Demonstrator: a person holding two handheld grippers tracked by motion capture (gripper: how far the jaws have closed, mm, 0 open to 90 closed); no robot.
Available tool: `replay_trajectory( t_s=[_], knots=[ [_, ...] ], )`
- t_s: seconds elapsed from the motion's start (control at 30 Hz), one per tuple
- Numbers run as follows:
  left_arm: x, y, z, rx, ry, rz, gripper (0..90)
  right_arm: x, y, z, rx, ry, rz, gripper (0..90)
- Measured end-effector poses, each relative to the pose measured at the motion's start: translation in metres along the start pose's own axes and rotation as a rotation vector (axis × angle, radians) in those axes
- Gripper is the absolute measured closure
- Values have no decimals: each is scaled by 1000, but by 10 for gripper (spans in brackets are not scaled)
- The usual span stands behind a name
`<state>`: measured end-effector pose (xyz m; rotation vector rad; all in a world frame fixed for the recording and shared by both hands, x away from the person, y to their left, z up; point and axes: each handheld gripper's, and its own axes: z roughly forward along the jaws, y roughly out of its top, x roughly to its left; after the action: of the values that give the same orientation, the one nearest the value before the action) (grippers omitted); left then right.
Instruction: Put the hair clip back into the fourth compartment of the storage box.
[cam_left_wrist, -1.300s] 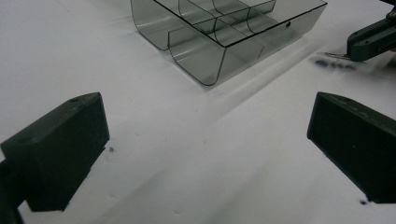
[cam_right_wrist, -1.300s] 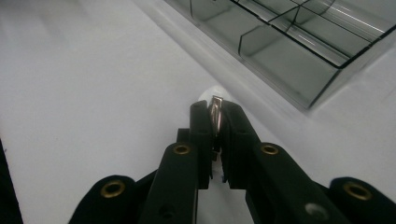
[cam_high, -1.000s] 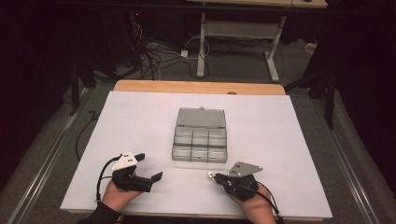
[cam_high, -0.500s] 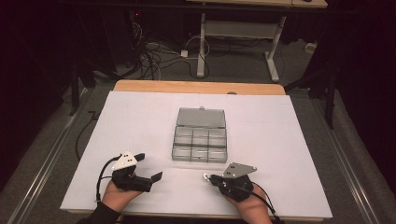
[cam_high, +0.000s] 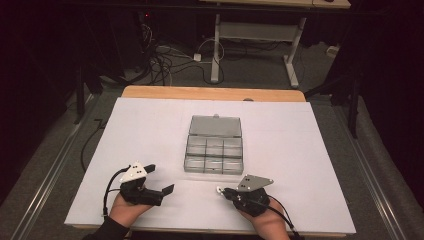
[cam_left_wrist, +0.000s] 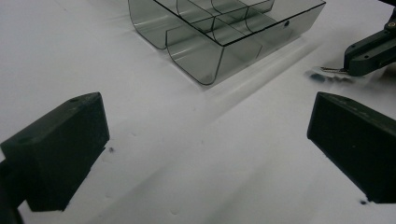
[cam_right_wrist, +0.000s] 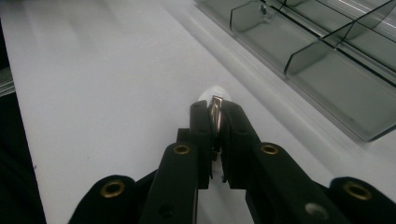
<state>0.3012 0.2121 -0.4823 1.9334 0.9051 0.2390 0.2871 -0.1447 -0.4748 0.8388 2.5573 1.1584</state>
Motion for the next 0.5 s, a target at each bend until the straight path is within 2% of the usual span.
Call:
replay_trajectory(
  t_s=[0.5],
  knots=[
    [-1,0,0,-3,2,5,0,2,5,1,-11,6,-14,858]
  ],
)
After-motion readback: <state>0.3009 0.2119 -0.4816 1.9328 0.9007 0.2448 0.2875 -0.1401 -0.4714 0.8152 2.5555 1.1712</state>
